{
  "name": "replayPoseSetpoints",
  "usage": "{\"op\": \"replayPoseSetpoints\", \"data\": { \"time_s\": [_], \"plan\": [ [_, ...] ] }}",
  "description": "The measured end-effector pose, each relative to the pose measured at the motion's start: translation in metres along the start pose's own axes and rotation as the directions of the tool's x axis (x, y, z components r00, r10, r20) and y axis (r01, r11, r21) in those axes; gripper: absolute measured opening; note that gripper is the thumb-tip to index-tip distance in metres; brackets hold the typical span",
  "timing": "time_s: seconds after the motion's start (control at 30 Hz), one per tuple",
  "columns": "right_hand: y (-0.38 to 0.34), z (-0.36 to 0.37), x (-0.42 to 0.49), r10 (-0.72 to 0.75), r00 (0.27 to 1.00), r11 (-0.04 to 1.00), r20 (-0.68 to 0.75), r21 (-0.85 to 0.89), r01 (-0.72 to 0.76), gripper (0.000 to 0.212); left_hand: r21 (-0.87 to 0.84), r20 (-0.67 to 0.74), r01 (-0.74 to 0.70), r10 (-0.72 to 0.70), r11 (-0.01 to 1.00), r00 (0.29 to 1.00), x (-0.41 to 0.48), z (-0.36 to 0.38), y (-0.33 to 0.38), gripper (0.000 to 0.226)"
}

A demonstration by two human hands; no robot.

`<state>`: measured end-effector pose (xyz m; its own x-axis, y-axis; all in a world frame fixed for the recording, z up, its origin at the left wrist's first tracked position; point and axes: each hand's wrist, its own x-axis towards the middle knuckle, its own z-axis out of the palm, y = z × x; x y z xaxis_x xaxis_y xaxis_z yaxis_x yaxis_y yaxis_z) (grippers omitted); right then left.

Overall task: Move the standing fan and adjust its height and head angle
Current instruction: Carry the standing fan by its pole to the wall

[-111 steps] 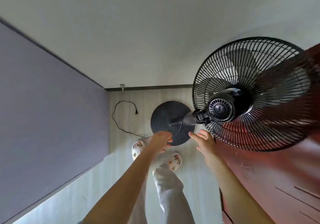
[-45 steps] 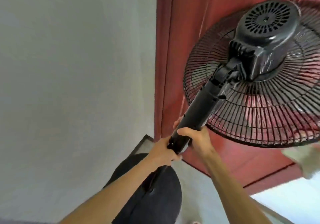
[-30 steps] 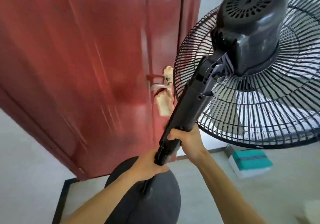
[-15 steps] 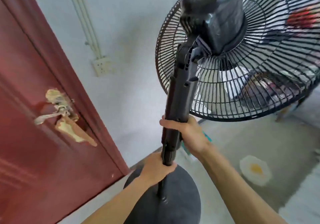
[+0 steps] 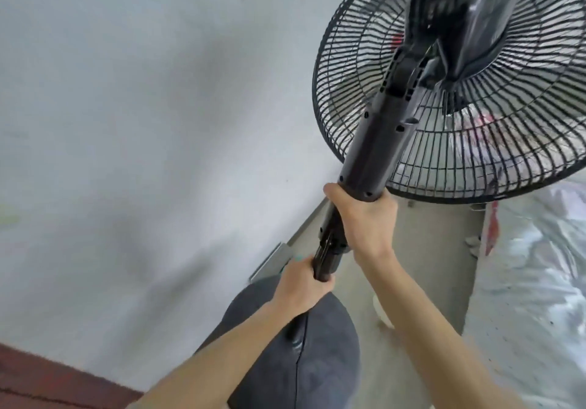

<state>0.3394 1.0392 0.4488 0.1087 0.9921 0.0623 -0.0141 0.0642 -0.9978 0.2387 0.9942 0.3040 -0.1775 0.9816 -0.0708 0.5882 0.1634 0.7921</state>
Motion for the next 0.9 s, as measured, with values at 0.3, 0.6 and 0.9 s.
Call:
{"op": "replayPoseSetpoints", "data": {
  "time_s": [0.3, 0.6, 0.9],
  "plan": [
    [0.002, -0.048, 0.168, -0.056, 0.998, 0.998, -0.017, 0.037, 0.056, 0.031, 0.045, 0.046, -0.099, 0.096, 0.994, 0.994, 0.166, 0.041, 0.063, 0.020],
    [-0.009, -0.121, 0.346, -0.078, 0.993, 0.997, -0.093, 0.019, 0.080, 0.035, 0.379, 0.197, -0.003, -0.077, 0.925, 0.977, 0.296, 0.061, 0.079, 0.050],
    [0.041, -0.160, 0.477, -0.046, 0.984, 0.994, -0.173, -0.109, 0.027, 0.034, 0.558, 0.217, 0.145, -0.313, 0.817, 0.925, 0.366, 0.078, 0.054, 0.047]
  ]
}}
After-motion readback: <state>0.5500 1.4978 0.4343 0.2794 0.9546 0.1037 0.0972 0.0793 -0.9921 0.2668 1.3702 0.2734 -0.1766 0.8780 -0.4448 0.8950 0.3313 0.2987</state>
